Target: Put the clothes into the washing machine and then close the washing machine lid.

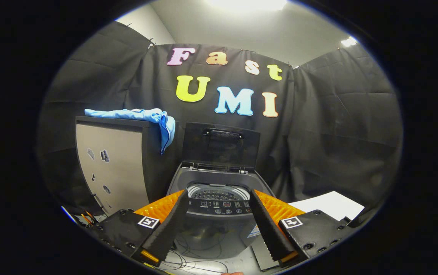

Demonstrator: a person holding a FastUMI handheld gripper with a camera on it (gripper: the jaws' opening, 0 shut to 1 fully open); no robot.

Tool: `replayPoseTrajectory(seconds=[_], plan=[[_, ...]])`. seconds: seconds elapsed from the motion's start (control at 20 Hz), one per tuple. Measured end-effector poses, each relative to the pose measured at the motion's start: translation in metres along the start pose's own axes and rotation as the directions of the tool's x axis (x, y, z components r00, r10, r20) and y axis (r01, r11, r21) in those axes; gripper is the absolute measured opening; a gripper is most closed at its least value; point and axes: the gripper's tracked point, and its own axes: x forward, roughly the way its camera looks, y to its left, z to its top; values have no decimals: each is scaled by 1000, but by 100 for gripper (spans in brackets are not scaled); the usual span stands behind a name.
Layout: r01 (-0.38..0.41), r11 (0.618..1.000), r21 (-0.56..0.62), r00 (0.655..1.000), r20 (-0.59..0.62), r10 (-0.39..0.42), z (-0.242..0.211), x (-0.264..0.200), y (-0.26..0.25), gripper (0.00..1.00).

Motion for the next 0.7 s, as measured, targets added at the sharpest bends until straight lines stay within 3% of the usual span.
replayPoseTrajectory(seconds=[0.7], plan=[[-39, 998, 45, 999, -35, 41, 15, 1, 16, 100]])
